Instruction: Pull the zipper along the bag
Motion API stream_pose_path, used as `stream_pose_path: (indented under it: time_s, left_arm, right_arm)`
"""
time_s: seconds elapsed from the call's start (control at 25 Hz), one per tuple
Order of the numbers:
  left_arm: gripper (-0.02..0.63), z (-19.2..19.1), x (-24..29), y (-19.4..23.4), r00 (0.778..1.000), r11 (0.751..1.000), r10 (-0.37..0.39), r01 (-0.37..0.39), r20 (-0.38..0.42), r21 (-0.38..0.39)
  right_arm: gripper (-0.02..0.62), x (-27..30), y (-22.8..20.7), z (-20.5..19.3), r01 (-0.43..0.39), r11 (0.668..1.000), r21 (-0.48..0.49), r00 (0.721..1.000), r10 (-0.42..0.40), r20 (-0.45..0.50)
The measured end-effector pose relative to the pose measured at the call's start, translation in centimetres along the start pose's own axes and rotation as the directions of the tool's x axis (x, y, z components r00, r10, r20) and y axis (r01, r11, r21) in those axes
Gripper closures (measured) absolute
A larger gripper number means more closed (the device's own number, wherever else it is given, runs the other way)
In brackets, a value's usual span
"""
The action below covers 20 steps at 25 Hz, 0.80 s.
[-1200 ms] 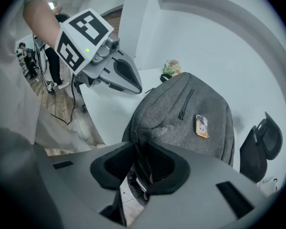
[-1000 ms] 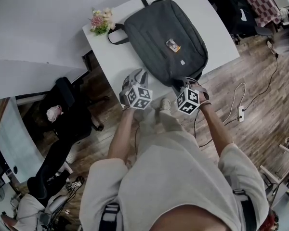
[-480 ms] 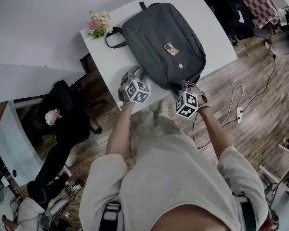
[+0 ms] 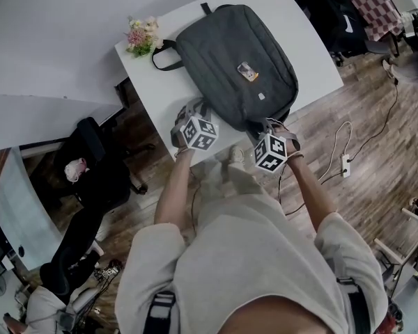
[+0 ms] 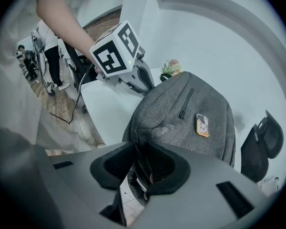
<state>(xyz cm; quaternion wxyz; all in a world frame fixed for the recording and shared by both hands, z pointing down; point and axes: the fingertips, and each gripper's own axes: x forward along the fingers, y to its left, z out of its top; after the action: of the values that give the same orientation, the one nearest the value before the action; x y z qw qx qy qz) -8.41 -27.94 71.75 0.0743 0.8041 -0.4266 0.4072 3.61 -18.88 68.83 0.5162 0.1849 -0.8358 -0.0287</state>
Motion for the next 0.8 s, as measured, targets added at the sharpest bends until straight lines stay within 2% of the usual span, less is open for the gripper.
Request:
stream_pose_path:
  time_s: [0.4,0.6,0.72,0.8]
  left_arm:
    - [0.560,-0.1,-1.9,-1.1,1.000,0.999,-0.006,0.007,-0.012,0.044]
    - [0.558,0.0,-3.8,-3.0,1.000,0.999,-0.019,0.019,0.007,0.032]
    - [0.577,0.1,-4.9,-4.3,1.000,0.997,0.002,-0.003,0.015,0.074]
    - [0.577,-0.5,-5.0,-4.5,0.999,0.997,0.028,-0.029,0.016,0.065]
  right_arm:
    - [0.495,0.0,0.1,-0.1,0.015,1.000,0.005,1.000,-0.015,-0.010]
    - [0.499,0.0,0.1,-0.1,0.021,1.000,0.018,1.000,-0.020,-0.012]
    - [0.500,0.0,0.1,0.1,0.014,1.000,0.025,1.000,-0.014,-0.002]
    - [0.500,0.1,0.3,0.4,0.006,1.000,0.022,1.000,-0.006,0.003]
